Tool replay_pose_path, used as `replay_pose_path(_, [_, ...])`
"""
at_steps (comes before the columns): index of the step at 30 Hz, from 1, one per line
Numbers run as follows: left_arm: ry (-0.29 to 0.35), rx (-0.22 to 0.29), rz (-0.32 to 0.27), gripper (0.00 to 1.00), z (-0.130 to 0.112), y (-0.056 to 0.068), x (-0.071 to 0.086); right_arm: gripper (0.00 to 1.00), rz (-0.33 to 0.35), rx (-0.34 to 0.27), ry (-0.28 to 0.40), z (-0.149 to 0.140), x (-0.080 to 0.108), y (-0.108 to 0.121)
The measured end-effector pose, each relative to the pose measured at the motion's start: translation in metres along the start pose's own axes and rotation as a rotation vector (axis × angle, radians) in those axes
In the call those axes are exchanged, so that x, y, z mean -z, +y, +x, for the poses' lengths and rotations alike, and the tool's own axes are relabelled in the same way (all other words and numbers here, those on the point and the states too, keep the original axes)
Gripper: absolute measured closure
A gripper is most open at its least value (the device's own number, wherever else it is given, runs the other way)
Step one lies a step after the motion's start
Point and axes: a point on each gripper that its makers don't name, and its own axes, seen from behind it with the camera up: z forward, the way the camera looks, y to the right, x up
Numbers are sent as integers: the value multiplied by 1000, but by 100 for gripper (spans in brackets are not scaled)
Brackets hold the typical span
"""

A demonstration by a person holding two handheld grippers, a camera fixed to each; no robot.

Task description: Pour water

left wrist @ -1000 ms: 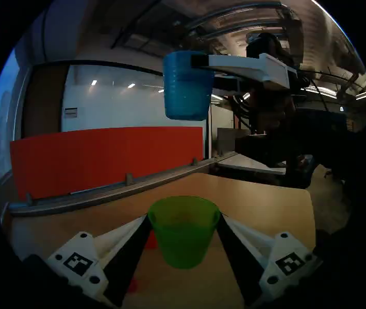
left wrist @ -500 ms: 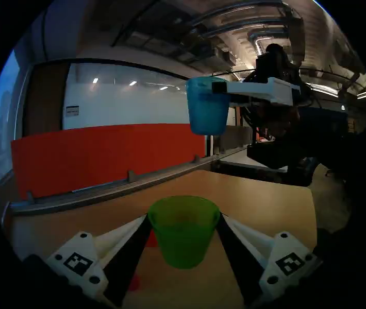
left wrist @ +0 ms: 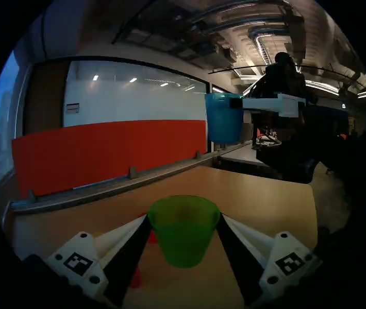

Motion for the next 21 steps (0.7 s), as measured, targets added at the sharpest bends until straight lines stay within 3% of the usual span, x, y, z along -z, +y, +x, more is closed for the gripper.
replay_pose_path(21, [-90,-27,-14,13,-30,0,3,5,1,-16,-86,-58,5,2])
